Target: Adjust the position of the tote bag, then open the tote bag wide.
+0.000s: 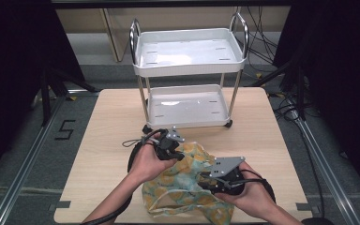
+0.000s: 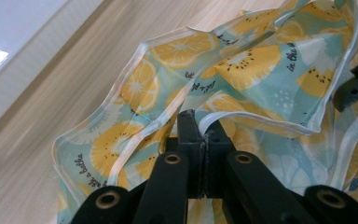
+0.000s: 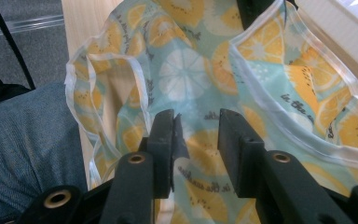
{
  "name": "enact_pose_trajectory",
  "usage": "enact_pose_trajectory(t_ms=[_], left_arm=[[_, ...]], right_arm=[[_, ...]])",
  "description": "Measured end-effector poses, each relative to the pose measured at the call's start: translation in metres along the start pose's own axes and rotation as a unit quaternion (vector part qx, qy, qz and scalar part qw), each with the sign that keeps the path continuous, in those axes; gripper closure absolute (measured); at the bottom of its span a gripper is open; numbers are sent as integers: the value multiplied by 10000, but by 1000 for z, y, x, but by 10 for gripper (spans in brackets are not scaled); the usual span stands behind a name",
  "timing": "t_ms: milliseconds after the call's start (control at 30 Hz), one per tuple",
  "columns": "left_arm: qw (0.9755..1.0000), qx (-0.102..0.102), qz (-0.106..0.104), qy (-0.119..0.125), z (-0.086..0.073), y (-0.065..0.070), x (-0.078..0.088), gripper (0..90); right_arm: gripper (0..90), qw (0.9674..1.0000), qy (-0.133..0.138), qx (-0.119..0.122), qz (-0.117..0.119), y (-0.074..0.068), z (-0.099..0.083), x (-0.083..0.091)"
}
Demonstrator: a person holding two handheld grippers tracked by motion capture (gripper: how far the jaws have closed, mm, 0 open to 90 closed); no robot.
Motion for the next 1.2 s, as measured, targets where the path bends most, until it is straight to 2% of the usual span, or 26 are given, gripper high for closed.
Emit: enact_pose_trajectory(t_ms=[33,100,133,167,267,300,367,433,467,500,533,567,633,667,700,733,767,800,833,900,933,1033,1100,1200], left_arm=[[10000,-68,8,-29,-1,0,1,876],[10000,22,7,62,0,3,1,872],[10000,-81,20,11,-1,2,2,871],[10000,-16,7,32,0,2,3,870],[10000,-35,31,35,0,1,3,870],[10000,9,32,51,0,1,2,870],[9999,69,3,74,1,1,1,870],[9999,-105,4,-21,2,-3,1,870],[10000,9,-6,5,3,-2,1,870],[9999,85,-31,54,5,-2,0,870],[10000,-48,-16,0,5,-4,0,870],[10000,-73,-4,-49,6,-5,1,871],[10000,48,-22,-13,8,-4,-1,871],[10000,-40,-10,-44,9,-6,-1,871],[10000,62,-13,28,10,-5,-1,871],[10000,-44,-14,-44,10,-7,0,872],[10000,-31,-23,-24,11,-6,0,872],[9999,120,-16,50,13,-5,-1,872],[10000,8,-25,-32,12,-5,0,872],[10000,6,-7,-40,13,-5,0,872],[10000,86,-16,33,15,-4,-1,872],[10000,8,-28,-36,15,-5,-1,872],[9999,120,-35,53,16,-3,-3,872],[10000,89,-16,9,15,-4,-2,871]], right_arm=[[669,9999,70,67,-44,1,0,-1],[666,10000,0,47,-5,0,-2,-1],[664,10000,-5,35,23,0,-2,-2],[660,10000,-7,21,-17,0,-3,-3],[646,9999,-39,77,74,-4,-2,-5],[637,9998,-23,161,87,-5,-2,-6],[612,9997,-85,165,152,-8,-2,-8],[598,9996,-131,150,219,-10,-3,-11],[590,9994,-136,261,200,-8,-3,-12],[583,9995,-154,167,214,-8,-3,-13],[575,9994,-149,246,210,-7,-3,-15],[566,9995,-181,209,178,-5,-4,-16],[539,9994,-249,143,216,-5,-5,-19],[521,9992,-279,188,222,-4,-6,-22],[510,9994,-276,157,167,-3,-6,-24],[501,9991,-296,262,123,-1,-6,-26],[485,9991,-306,265,98,0,-6,-28],[465,9991,-326,274,52,1,-6,-30],[448,9989,-342,328,-1,1,-6,-31],[422,9986,-365,371,-45,1,-5,-32],[414,9987,-342,370,-101,1,-4,-31],[389,9986,-290,397,-171,4,-3,-28],[364,9983,-378,385,-214,6,-5,-27],[347,9966,-630,495,-167,6,-11,-30]])
Point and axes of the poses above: each handheld gripper's, and its own axes: x roughly backward along the jaws, z roughly out of its top, y roughly to its right, the point moved 6 cm from there along -x, roughly forward along the jaws, and after that the axes turned 8 degrees about -y, right-handed, at the moved point
